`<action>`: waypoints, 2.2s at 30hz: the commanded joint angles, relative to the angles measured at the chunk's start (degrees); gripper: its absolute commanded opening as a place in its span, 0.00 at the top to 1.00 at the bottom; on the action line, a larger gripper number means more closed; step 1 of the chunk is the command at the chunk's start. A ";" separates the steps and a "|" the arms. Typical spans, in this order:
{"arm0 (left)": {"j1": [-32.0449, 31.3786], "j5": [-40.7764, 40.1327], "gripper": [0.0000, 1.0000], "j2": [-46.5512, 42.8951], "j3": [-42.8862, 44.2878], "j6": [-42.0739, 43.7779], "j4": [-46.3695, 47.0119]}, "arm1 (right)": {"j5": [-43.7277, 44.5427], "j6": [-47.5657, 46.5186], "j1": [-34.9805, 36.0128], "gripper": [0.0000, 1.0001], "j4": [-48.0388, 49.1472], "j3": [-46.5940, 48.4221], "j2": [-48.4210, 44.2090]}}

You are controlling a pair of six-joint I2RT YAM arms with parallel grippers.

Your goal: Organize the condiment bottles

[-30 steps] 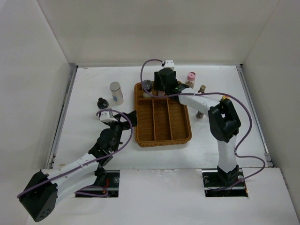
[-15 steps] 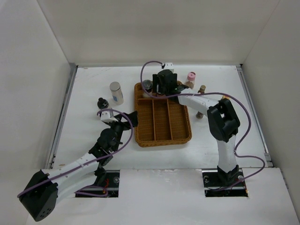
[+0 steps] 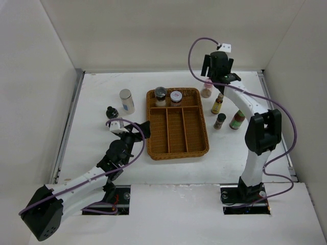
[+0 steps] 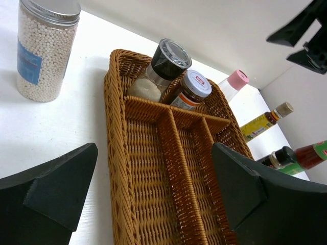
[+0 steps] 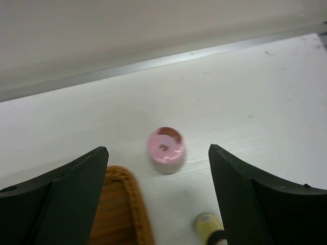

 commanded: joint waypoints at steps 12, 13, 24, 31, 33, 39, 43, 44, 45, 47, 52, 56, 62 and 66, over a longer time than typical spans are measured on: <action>0.46 1.04 0.04 1.26 0.09 -0.86 3.44 | -4.99 -5.37 -3.25 0.13 -14.57 10.94 9.15; 0.37 1.04 0.04 1.35 0.17 -0.86 3.44 | -5.17 -5.19 -3.51 0.13 -14.75 11.38 9.68; 0.55 1.04 0.04 2.14 0.09 -1.12 3.79 | -7.63 -4.84 -4.57 0.18 -14.75 14.98 15.48; 0.72 1.57 0.04 4.16 0.17 -1.30 5.02 | -7.72 -4.75 -4.57 0.33 -13.69 17.27 17.86; 0.90 1.57 0.04 4.25 0.17 -1.39 5.02 | -7.72 -4.58 -4.57 0.41 -13.08 17.97 18.39; 0.81 1.66 0.04 5.04 0.17 -1.39 5.46 | -6.67 -4.92 -4.31 0.53 -0.18 10.78 11.81; 0.72 1.74 0.04 6.01 0.17 -1.39 6.60 | -4.03 -5.98 -2.90 0.52 4.93 7.43 3.64; 0.72 1.83 0.04 5.92 0.09 -1.39 6.78 | -4.03 -6.24 -2.47 0.52 5.37 6.64 1.62; 0.63 1.83 0.04 5.75 0.00 -1.39 6.78 | -4.29 -6.51 -1.76 0.52 5.29 6.03 -0.05; 0.63 1.83 0.04 5.48 -0.09 -1.39 6.78 | -4.64 -7.03 -0.45 0.51 4.77 4.62 -2.61; 0.28 1.83 0.04 4.78 0.09 -1.39 6.25 | -4.64 -6.51 4.38 0.51 5.29 -2.49 -5.78; 0.72 1.83 0.04 4.34 -0.18 -1.39 6.25 | -4.03 -5.02 8.34 0.52 8.36 -8.56 -6.05; 0.54 1.92 0.04 2.85 -0.26 -1.30 5.38 | -4.47 -1.59 9.75 0.52 11.00 -15.15 -6.04; 0.37 1.92 0.04 2.50 -0.27 -1.39 5.29 | -4.47 -1.06 10.28 0.51 11.88 -18.67 -5.61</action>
